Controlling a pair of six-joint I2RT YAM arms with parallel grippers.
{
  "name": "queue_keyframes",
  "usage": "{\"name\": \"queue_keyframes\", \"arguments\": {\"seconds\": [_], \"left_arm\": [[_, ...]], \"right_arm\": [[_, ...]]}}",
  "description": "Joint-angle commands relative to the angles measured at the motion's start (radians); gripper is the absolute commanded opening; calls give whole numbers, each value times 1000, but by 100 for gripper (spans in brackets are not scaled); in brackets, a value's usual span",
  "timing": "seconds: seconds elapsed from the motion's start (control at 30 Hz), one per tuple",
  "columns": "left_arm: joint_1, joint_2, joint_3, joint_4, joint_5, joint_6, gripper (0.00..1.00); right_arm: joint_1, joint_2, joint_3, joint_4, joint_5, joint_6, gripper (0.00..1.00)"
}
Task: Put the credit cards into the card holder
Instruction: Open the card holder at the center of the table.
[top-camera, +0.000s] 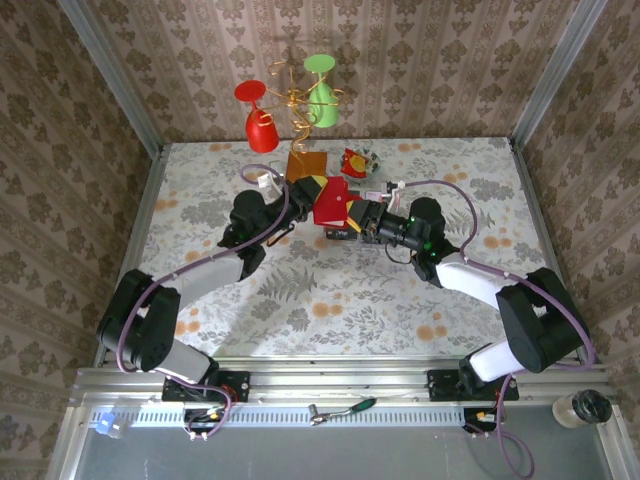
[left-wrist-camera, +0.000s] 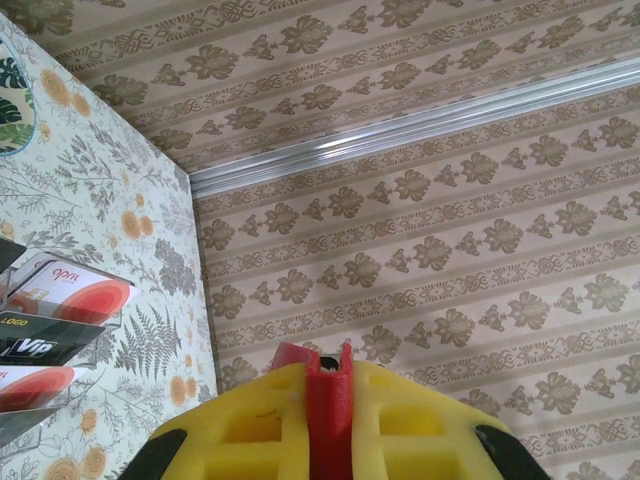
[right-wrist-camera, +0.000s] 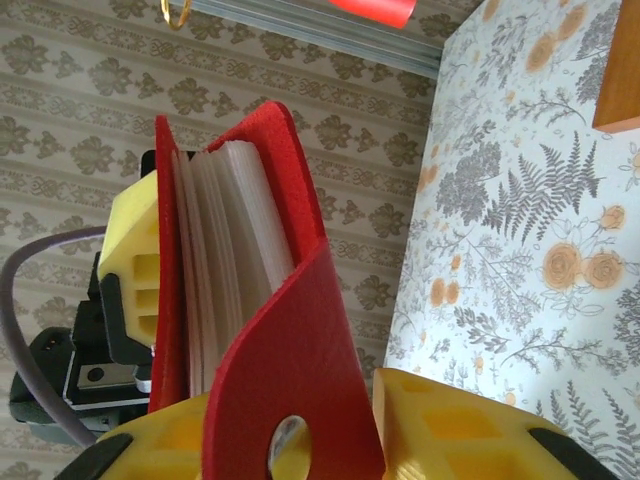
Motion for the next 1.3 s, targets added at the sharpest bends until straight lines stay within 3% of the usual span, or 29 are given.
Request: {"name": "queue_keyframes", "arguments": {"seconds": [0.0, 0.13, 0.23, 0.37, 0.53, 0.73, 0.93, 1.07, 1.13, 1.27], "left_arm": [[-8, 18, 11, 48, 4, -18, 0], [-8, 19, 14, 53, 1, -19, 0], [-8, 21, 17, 62, -1, -22, 0], [-7, 29, 17, 69, -1, -24, 0], [-8, 43, 13, 87, -4, -33, 0], [-11, 53, 12, 91, -4, -33, 0], [-7, 54, 10, 63, 6, 0, 0], [1, 25, 1, -16, 13, 74, 39], [7, 1, -5, -69, 9, 116, 54], [26, -32, -22, -145, 11, 175, 65]], "right_arm": [[5, 1, 37, 71, -56, 17, 35], [-2, -3, 35, 68, -57, 18, 36], [-6, -3, 30, 77, -57, 24, 43], [-15, -1, 27, 106, -62, 44, 42], [-19, 3, 30, 138, -71, 61, 27], [-25, -6, 24, 143, -73, 65, 1], [-30, -20, 10, 131, -68, 60, 0], [-33, -37, -14, 120, -59, 49, 0], [-34, -38, -24, 120, -58, 49, 0], [-36, -36, -34, 120, -58, 48, 0]]}}
